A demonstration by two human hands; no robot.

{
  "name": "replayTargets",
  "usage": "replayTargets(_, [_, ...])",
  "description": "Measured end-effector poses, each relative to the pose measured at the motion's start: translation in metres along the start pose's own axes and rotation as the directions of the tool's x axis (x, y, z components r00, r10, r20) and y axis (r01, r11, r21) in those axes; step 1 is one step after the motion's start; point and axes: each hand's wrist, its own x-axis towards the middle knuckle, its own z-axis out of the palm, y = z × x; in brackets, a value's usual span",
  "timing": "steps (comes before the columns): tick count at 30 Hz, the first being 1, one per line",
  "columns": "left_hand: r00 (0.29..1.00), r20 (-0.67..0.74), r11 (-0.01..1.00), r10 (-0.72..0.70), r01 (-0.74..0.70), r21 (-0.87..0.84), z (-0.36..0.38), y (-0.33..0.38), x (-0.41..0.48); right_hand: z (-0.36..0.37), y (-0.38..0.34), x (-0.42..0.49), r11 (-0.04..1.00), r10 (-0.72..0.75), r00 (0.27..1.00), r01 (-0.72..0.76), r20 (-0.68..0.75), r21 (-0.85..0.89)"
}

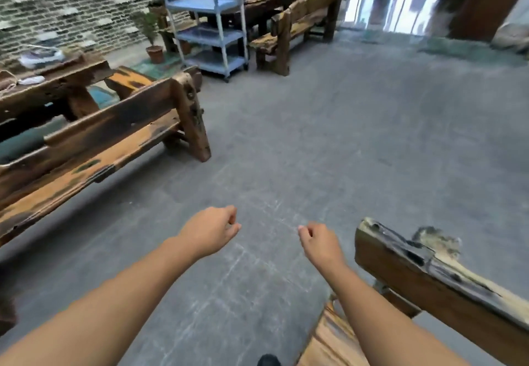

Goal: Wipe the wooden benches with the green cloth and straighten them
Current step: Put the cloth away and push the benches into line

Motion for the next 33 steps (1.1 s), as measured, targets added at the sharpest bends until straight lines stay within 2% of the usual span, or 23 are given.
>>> replayTargets(5, [0.972, 0.014, 0.971, 0.233, -0.234, 0.045, -0.014, 0.04, 0.14, -0.06, 0.001, 0.073, 0.989, 0.147, 0.976, -0.144, -0.16, 0.027])
replayTargets(8, [0.919, 0.062, 0.92, 0.388, -0.39, 0.028, -0.013, 0.078, 0.221, -0.086, 0.016, 0.112, 0.963, 0.269, 0.924, -0.253, -0.272, 0.093])
replayTargets(13, [0.766, 0.155, 0.773, 0.624, -0.634, 0.021, -0.001, 0.144, 0.35, -0.122, 0.043, 0.18, 0.883, 0.47, 0.806, -0.429, -0.36, 0.193])
replayTargets(16, [0.651, 0.217, 0.669, 0.728, -0.743, -0.014, -0.001, 0.187, 0.421, -0.143, 0.047, 0.212, 0.793, 0.608, 0.684, -0.554, -0.404, 0.254])
replayTargets(18, [0.588, 0.236, 0.607, 0.774, -0.795, -0.011, 0.0, 0.213, 0.446, -0.153, 0.047, 0.22, 0.749, 0.66, 0.632, -0.599, -0.406, 0.284])
replayTargets(21, [0.38, 0.301, 0.413, 0.875, -0.909, -0.053, 0.007, 0.281, 0.47, -0.179, 0.056, 0.216, 0.662, 0.735, 0.466, -0.649, -0.492, 0.375])
replayTargets(22, [0.291, 0.323, 0.333, 0.901, -0.939, -0.081, 0.01, 0.31, 0.472, -0.187, 0.062, 0.209, 0.621, 0.761, 0.385, -0.664, -0.522, 0.416])
replayTargets(27, [-0.101, 0.37, -0.048, 0.924, -0.987, -0.151, 0.029, 0.427, 0.456, -0.217, 0.107, 0.168, 0.43, 0.84, 0.07, -0.692, -0.538, 0.58])
replayTargets(28, [-0.159, 0.369, -0.108, 0.916, -0.982, -0.155, 0.035, 0.451, 0.453, -0.222, 0.119, 0.162, 0.391, 0.849, 0.006, -0.678, -0.528, 0.622])
replayTargets(33, [-0.345, 0.39, -0.31, 0.854, -0.939, -0.152, 0.062, 0.556, 0.438, -0.244, 0.179, 0.14, 0.267, 0.856, -0.214, -0.595, -0.47, 0.758])
